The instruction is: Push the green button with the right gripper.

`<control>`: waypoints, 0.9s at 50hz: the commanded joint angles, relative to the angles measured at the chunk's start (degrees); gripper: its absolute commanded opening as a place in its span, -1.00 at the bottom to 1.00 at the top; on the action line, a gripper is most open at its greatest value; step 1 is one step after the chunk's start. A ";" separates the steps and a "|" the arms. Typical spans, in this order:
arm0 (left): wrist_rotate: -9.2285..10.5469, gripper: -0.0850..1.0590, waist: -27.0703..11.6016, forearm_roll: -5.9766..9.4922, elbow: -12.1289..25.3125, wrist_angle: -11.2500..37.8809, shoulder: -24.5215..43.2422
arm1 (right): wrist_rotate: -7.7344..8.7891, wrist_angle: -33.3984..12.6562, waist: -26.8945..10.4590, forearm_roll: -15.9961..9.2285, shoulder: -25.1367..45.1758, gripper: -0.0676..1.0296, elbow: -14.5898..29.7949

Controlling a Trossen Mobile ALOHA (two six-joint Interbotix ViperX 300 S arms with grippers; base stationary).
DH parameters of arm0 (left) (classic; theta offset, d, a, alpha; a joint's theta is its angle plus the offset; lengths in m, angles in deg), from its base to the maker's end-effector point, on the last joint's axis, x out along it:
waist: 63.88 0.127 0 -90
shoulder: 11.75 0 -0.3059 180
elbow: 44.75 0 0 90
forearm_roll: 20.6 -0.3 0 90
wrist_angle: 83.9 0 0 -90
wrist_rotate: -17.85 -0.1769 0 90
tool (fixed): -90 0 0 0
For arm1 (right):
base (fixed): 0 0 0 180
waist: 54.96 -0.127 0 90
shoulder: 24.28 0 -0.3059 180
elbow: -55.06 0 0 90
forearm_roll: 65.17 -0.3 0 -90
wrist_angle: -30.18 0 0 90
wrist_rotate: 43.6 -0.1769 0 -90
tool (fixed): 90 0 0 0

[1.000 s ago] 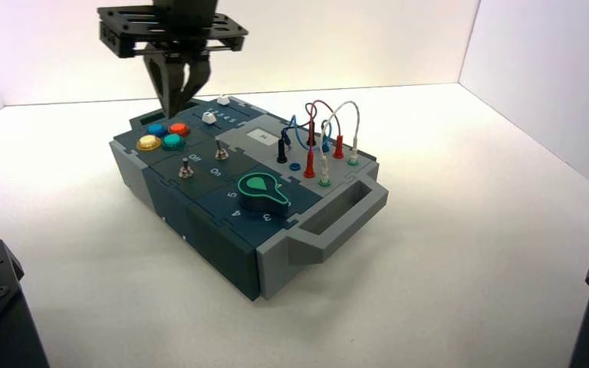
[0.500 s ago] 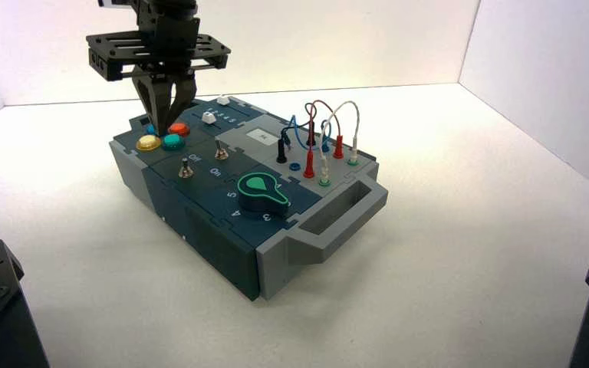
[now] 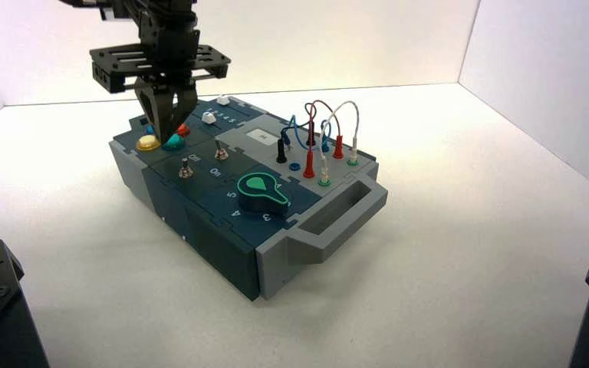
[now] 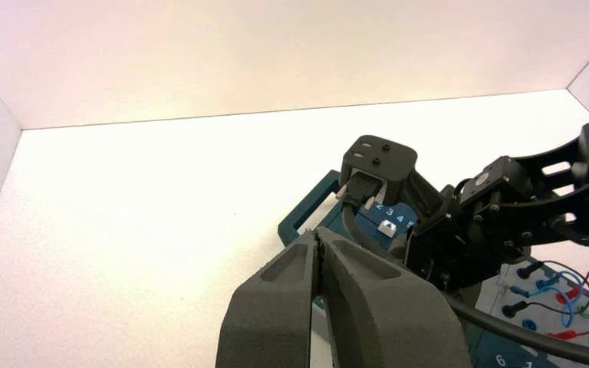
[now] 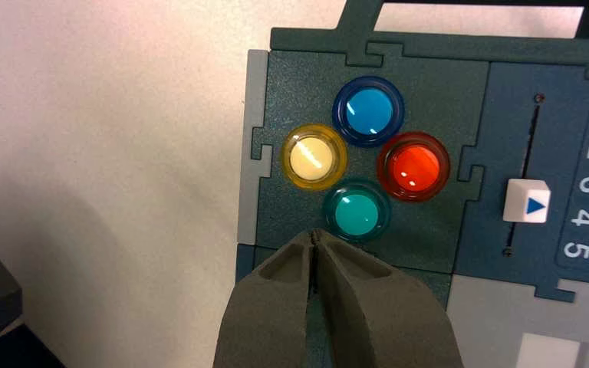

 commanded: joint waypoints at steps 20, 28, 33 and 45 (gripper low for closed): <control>-0.09 -0.91 0.35 -0.09 1.05 -0.26 0.35 | 0.18 0.35 0.62 -0.09 -0.62 -0.92 1.85; -0.09 -0.91 0.35 -0.09 1.05 -0.26 0.35 | 0.18 0.26 0.88 -0.09 -1.32 -0.91 2.20; -0.09 -0.91 0.35 0.00 1.05 -0.26 0.35 | 0.18 0.26 0.97 0.00 -1.41 -0.91 2.37; -0.09 -0.91 0.35 0.00 1.05 -0.26 0.35 | 0.18 0.18 1.93 0.18 -1.23 -0.91 3.43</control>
